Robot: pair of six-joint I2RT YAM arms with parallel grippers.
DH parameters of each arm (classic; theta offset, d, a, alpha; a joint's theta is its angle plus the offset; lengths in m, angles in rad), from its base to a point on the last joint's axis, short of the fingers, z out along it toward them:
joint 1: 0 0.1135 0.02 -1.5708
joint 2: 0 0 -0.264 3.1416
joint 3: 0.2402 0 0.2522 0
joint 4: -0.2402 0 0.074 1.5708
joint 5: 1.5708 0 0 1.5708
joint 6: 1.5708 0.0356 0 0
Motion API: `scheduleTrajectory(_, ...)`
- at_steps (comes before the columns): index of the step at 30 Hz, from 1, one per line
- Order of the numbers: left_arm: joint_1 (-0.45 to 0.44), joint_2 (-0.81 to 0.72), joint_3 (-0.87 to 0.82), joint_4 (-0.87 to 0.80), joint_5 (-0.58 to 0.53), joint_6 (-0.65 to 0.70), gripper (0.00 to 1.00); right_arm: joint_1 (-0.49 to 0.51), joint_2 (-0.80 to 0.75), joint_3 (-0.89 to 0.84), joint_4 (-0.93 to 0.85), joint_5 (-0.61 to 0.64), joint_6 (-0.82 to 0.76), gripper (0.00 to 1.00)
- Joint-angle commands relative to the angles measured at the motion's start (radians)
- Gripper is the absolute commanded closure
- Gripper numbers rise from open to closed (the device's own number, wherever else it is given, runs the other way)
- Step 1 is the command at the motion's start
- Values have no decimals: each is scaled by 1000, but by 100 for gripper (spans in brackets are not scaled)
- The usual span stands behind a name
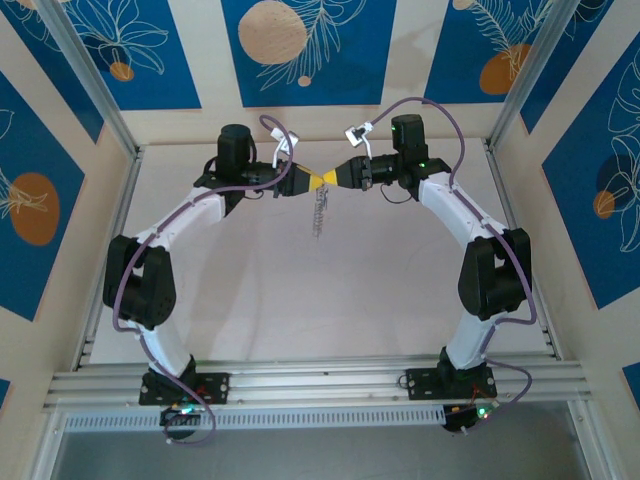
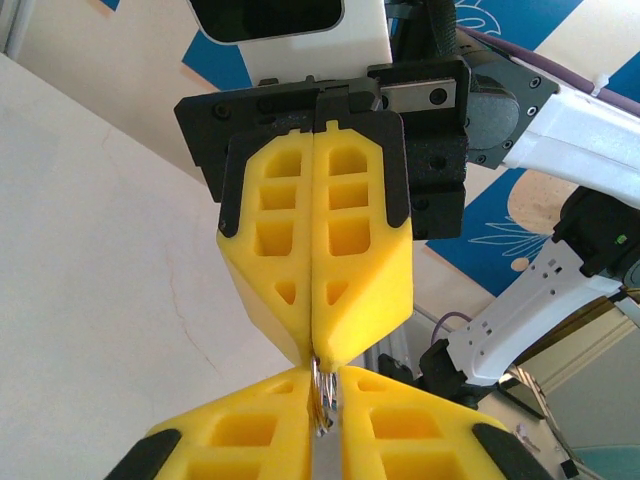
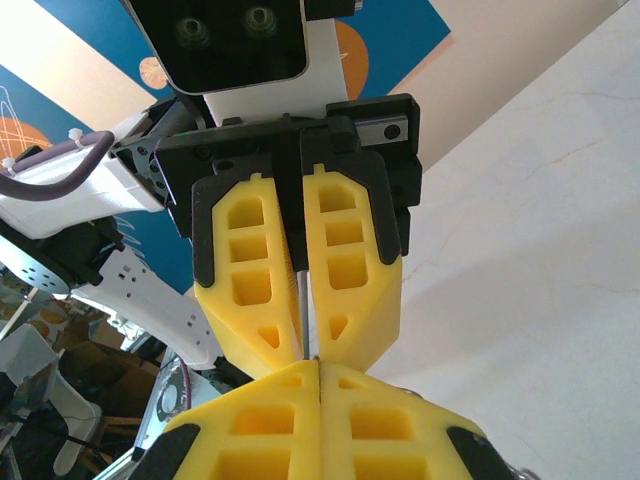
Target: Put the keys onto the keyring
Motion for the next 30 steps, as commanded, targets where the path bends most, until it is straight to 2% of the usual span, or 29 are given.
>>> scheduleTrajectory(1,-6,-15,-7,45,25,-6,89,6,-16,-9,-2,-9,13,100)
scheduleTrajectory(3,-10,-19,-14,55,21,-6,100,7,-17,-8,-3,-9,13,100)
scheduleTrajectory(6,-21,-31,-37,78,-2,-7,100,7,-28,-9,-2,-1,21,99)
scheduleTrajectory(9,-23,-59,-82,138,-65,-30,100,-7,-50,-21,7,22,29,74)
scheduleTrajectory(11,-23,-73,-104,187,-89,-66,100,-32,-78,-56,64,21,73,65)
scheduleTrajectory(13,-23,-84,-121,239,-107,-105,100,-67,-119,-115,171,21,151,61)
scheduleTrajectory(16,-22,-107,-150,304,-158,-151,100,-100,-183,-197,286,40,232,60)
scheduleTrajectory(19,-23,-129,-183,372,-208,-195,100,-106,-257,-273,297,138,249,60)
scheduleTrajectory(23,-22,-146,-227,493,-262,-268,100,-106,-337,-406,430,256,356,59)
scheduleTrajectory(30,-22,-153,-266,600,-299,-346,100,-81,-355,-559,738,336,570,59)
